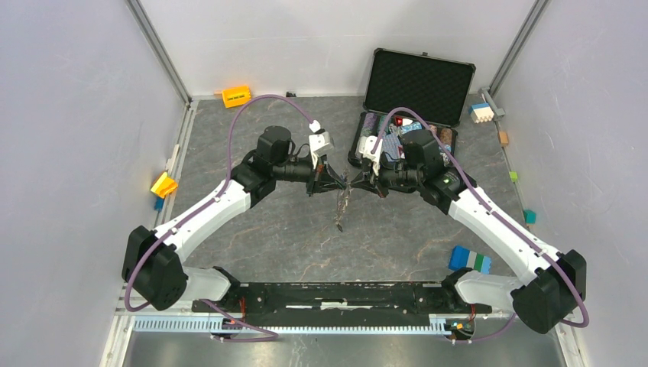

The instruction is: Put the keys on the keyring

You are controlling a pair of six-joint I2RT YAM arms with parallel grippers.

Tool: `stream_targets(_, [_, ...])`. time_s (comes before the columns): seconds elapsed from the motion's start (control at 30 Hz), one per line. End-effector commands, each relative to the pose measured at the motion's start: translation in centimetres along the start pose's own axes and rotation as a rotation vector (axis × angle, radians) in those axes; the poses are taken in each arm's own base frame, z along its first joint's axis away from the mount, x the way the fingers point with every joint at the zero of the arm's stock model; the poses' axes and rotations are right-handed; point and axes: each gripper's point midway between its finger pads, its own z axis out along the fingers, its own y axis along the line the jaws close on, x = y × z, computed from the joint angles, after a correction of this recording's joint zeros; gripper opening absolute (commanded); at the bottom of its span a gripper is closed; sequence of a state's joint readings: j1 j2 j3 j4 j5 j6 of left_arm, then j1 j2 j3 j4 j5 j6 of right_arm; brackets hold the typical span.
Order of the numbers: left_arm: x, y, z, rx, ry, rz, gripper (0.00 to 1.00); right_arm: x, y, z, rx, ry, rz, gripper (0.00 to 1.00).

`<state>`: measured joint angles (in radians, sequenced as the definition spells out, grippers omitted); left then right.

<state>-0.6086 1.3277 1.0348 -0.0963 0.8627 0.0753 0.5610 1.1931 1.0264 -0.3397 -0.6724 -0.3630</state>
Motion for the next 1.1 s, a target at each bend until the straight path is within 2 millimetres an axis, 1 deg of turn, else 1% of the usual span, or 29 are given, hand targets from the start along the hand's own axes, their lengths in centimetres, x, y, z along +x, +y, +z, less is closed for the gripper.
stream_targets(0.0, [-3.2,-2.62,-0.42,0.124,-0.105,0.075,0.02,0.37,-0.58,0.01,0.029,0.002,-0.012,0.0])
stream_targets(0.3, [-3.29,-3.05,-0.71,0.148,-0.119,0.086,0.02,0.54,-0.17,0.11,0.002,-0.007,-0.013,0.0])
stream_targets(0.63, [-3.82,-2.24,-0.98,0.119,-0.155,0.047,0.02,0.71,0.05,-0.11,-0.005,-0.012,-0.013,0.0])
stream_targets(0.9, [-3.95,-2.1,-1.06,0.122,-0.173,0.039,0.02,0.86,0.32,-0.16,-0.017,-0.015,-0.01,0.0])
stream_targets(1.07, [-3.89,-2.36,-1.12,0.139,-0.177,0.048,0.02,0.98,0.17,-0.22,-0.011,-0.013,-0.001,0.0])
